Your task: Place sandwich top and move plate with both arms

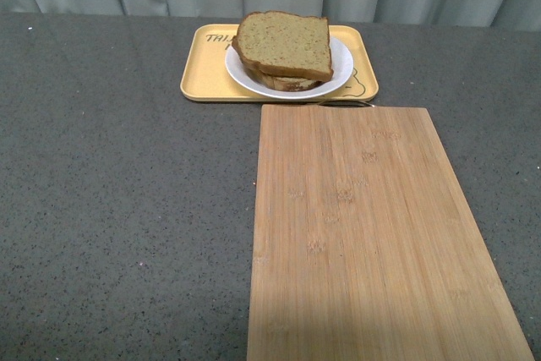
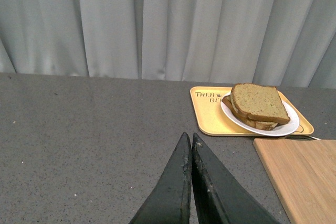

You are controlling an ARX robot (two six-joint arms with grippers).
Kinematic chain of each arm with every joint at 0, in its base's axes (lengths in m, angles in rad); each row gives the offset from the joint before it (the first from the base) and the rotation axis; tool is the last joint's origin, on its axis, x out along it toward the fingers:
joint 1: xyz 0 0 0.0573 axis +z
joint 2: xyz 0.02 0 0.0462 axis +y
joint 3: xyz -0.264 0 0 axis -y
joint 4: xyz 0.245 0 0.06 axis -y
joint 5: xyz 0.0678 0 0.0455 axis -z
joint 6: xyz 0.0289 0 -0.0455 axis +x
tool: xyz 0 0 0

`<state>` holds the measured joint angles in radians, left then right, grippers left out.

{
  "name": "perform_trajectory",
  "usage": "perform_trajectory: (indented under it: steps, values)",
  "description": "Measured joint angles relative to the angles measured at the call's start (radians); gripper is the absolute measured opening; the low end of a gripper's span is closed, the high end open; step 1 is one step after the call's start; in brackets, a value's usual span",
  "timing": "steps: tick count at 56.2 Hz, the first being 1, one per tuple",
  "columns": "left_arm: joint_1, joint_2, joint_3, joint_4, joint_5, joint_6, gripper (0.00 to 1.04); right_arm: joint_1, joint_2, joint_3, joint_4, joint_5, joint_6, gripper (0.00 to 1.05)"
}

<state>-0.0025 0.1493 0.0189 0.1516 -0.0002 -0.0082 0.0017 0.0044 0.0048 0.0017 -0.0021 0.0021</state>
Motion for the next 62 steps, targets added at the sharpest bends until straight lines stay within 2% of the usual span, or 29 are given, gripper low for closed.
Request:
perform_trajectory:
  steps: [5,14,16,22,25,45,62]
  values:
    - [0.000,-0.103,0.000,-0.134,0.001,0.000,0.04,0.000,0.000,0.000,0.000,0.000,0.000,0.95]
    - [0.000,-0.143,0.000,-0.149,0.000,0.000,0.04,0.000,0.000,0.000,0.000,0.000,0.000,0.95]
    - [0.000,-0.144,0.000,-0.149,0.000,0.000,0.08,0.000,0.000,0.000,0.000,0.000,0.000,0.95]
    - [0.000,-0.144,0.000,-0.149,0.000,0.000,0.27,0.000,0.000,0.000,0.000,0.000,0.000,0.95]
    - [0.000,-0.145,0.000,-0.149,0.000,0.000,0.42,0.000,0.000,0.000,0.000,0.000,0.000,0.95]
    - [0.000,-0.145,0.000,-0.149,0.000,0.000,1.00,0.000,0.000,0.000,0.000,0.000,0.000,0.95]
    - [0.000,-0.145,0.000,-0.149,0.000,0.001,0.98,0.000,0.000,0.000,0.000,0.000,0.000,0.95]
